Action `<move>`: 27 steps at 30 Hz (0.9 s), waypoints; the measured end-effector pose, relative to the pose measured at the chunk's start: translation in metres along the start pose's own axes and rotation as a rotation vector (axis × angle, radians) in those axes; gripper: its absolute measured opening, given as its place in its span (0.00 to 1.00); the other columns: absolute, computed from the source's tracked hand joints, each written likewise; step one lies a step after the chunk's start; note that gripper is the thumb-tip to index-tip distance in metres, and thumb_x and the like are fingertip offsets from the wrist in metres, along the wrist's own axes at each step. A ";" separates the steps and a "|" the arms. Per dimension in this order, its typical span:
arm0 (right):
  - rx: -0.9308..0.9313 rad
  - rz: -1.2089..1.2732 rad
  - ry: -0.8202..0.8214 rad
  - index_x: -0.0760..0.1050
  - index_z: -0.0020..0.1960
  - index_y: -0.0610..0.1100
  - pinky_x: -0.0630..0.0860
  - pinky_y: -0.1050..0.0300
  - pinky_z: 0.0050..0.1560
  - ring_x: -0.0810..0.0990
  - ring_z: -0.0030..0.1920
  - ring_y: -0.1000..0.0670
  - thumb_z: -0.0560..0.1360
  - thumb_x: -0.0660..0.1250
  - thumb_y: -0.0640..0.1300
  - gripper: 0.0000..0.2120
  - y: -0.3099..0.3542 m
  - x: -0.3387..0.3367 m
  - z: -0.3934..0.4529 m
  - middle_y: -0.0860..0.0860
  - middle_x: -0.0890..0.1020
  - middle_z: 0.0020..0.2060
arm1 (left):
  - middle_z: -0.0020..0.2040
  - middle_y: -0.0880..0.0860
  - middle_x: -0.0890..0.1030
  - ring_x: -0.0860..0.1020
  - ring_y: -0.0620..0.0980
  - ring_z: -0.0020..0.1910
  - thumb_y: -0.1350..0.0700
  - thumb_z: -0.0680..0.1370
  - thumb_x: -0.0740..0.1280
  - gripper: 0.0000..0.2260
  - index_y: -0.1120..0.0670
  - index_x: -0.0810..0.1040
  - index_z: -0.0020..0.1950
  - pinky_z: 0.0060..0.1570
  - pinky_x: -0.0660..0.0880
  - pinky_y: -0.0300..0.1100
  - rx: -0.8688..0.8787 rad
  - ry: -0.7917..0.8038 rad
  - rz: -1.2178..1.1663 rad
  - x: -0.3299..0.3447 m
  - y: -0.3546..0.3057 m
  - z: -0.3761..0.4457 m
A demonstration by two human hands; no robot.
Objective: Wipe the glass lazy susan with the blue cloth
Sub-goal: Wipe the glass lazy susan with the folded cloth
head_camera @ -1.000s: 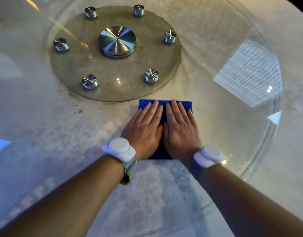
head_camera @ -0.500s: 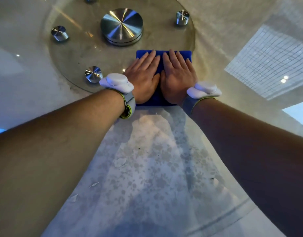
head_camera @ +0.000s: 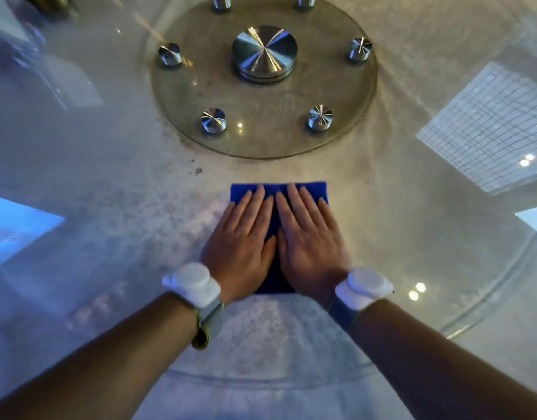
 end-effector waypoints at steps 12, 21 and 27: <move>-0.023 -0.010 0.099 0.63 0.76 0.44 0.57 0.45 0.75 0.57 0.77 0.47 0.80 0.54 0.49 0.26 0.015 0.010 -0.073 0.47 0.62 0.77 | 0.76 0.59 0.62 0.60 0.57 0.76 0.47 0.81 0.50 0.26 0.59 0.61 0.76 0.73 0.61 0.55 -0.042 -0.016 -0.020 0.012 -0.028 -0.073; 0.034 -0.087 0.093 0.61 0.77 0.43 0.55 0.44 0.75 0.57 0.77 0.45 0.79 0.51 0.51 0.27 -0.041 -0.007 -0.084 0.45 0.61 0.77 | 0.76 0.59 0.64 0.62 0.57 0.75 0.48 0.80 0.55 0.25 0.58 0.63 0.75 0.74 0.58 0.54 0.008 -0.072 -0.100 0.015 -0.079 -0.046; 0.096 -0.087 0.101 0.58 0.77 0.43 0.50 0.45 0.76 0.54 0.77 0.45 0.79 0.48 0.52 0.29 -0.050 -0.012 -0.094 0.45 0.59 0.77 | 0.78 0.58 0.60 0.58 0.55 0.77 0.48 0.81 0.52 0.25 0.57 0.61 0.76 0.75 0.56 0.54 0.052 -0.057 -0.119 0.021 -0.092 -0.042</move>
Point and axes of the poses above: each hand's wrist, its own z-axis towards the middle knuckle, its own x-axis out of the palm, y = z × x, the point moved 9 cm from there along z, towards the middle knuckle
